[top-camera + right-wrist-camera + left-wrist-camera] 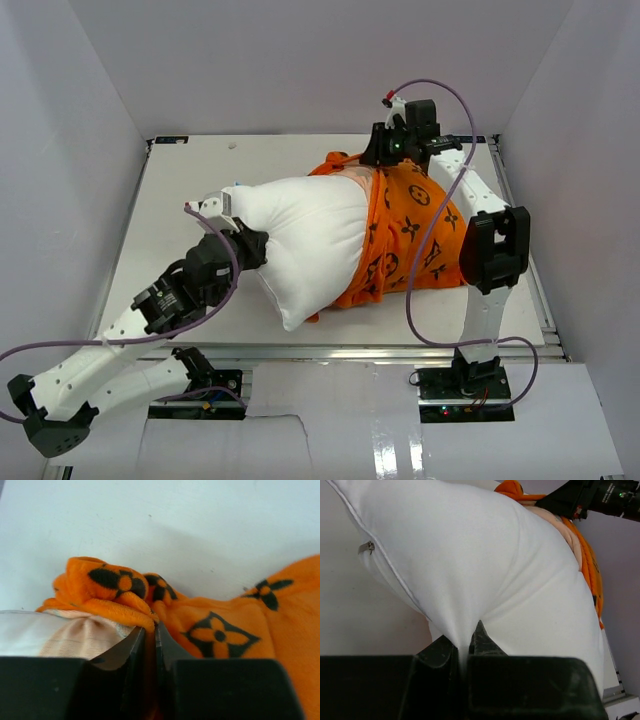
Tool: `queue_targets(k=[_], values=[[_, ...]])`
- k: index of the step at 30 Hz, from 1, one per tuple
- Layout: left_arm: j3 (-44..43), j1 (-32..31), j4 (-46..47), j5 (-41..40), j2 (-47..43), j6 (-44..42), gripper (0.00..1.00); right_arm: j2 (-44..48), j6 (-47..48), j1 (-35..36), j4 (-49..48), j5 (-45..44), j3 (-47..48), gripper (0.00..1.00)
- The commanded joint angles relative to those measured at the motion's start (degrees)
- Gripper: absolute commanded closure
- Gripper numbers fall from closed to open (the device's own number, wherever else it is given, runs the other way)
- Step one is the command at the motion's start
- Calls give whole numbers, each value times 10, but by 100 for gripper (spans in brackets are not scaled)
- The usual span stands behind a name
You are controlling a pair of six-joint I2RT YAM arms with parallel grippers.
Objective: Remove the pillowcase from the pillow
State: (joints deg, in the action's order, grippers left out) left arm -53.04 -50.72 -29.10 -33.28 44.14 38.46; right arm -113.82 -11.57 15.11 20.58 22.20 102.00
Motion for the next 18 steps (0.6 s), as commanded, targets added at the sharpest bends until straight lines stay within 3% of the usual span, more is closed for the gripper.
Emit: queue_targets(k=[1, 5, 8, 9, 15, 18], values=[[-19, 4, 49, -86, 6, 8, 100, -11, 62, 23, -13, -9, 85, 59], [3, 11, 99, -120, 35, 10, 100, 37, 69, 68, -4, 3, 52, 25], [5, 61, 114, -93, 83, 20, 100, 113, 58, 76, -36, -12, -7, 21], [4, 81, 121, -35, 95, 21, 100, 136, 54, 77, -41, -13, -47, 20], [1, 185, 176, 134, 143, 48, 100, 312, 53, 101, -92, -54, -207, 17], [-5, 206, 173, 154, 163, 72, 100, 387, 41, 134, -102, -65, -268, 16]])
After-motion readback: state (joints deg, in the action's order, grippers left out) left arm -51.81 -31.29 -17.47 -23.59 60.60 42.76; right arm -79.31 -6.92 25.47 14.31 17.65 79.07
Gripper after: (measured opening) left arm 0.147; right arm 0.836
